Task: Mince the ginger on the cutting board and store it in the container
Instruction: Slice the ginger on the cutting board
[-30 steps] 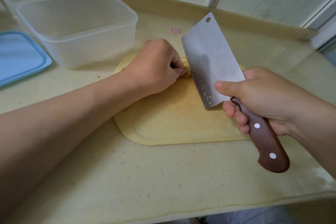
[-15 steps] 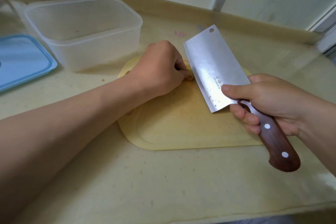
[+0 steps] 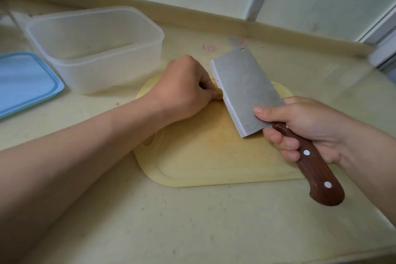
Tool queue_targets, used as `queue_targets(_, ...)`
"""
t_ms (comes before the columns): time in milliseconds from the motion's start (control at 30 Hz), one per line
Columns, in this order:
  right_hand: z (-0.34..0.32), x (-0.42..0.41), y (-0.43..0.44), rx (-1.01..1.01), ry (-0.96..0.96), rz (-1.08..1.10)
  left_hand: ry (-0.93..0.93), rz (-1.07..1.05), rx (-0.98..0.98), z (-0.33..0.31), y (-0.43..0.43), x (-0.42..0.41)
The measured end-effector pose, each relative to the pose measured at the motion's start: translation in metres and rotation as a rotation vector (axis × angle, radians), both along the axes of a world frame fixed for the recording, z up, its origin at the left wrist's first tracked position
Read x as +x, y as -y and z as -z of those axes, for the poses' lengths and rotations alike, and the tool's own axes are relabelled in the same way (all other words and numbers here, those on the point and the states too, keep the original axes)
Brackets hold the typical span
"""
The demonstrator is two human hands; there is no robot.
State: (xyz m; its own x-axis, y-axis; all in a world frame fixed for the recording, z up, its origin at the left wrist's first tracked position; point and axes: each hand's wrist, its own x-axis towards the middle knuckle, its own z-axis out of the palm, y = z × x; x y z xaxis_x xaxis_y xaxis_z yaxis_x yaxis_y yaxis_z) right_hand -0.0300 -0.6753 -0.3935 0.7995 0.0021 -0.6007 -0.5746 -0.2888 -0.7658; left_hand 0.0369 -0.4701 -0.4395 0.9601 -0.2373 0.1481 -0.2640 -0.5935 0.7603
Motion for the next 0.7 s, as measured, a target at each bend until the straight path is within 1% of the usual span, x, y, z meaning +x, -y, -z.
queue_targets(300, 0.001, -0.01, 0.003, 0.056, -0.027, 0.023, 0.023, 0.004, 0.024, 0.001, 0.0, -0.002)
queue_targets(400, -0.001, -0.008, 0.001, 0.073, -0.032, 0.014, 0.01, 0.005, 0.006, 0.002, 0.0, 0.001)
queue_targets(700, 0.002, 0.003, -0.005, 0.049, -0.019, 0.004, -0.013, -0.013, -0.009, 0.002, 0.0, 0.001)
